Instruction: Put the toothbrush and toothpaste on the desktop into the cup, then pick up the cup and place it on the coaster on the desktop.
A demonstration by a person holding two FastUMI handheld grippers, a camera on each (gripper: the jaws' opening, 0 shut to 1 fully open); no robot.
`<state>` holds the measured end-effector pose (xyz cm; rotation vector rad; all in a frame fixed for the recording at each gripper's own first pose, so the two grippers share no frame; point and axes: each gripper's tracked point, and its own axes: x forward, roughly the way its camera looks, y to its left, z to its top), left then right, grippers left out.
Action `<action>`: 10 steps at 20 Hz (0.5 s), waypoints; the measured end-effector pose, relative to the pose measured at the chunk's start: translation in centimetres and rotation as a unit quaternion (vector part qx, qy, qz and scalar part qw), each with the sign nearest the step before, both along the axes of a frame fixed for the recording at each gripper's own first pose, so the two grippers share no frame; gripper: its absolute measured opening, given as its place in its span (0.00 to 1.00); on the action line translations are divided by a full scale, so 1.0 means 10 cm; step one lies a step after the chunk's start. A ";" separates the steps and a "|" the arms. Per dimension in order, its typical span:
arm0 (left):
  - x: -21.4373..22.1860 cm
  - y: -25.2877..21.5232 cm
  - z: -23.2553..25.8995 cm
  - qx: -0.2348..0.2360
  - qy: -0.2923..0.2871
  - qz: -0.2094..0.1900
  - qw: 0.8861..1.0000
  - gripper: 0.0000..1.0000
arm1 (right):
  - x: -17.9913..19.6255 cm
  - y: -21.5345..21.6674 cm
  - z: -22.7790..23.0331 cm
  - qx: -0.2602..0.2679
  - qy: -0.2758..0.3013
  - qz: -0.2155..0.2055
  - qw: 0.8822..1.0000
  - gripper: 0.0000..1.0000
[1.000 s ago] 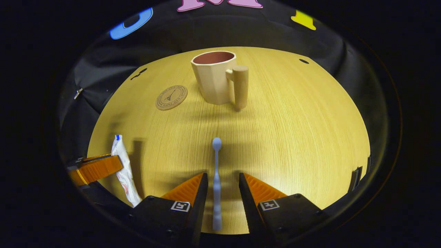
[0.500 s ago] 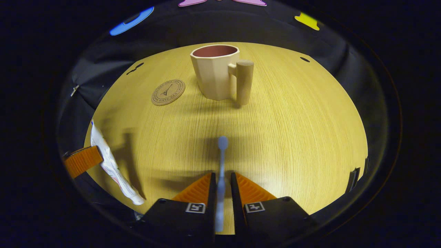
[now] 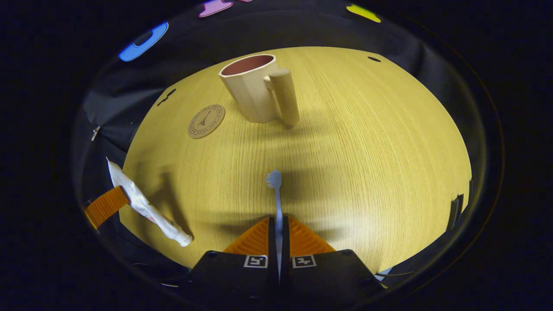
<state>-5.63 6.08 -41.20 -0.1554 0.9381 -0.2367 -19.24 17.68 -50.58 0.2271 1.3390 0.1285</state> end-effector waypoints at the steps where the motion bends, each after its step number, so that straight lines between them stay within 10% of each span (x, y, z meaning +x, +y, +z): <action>1: 0.01 0.00 0.01 0.001 -0.002 0.001 1.000 0.06 | -0.01 0.02 0.03 0.013 -0.008 -0.004 1.000 0.06; 10: 0.08 -0.13 0.16 -0.005 -0.050 -0.010 0.999 0.06 | 0.13 0.06 0.43 0.078 -0.094 -0.006 0.992 0.05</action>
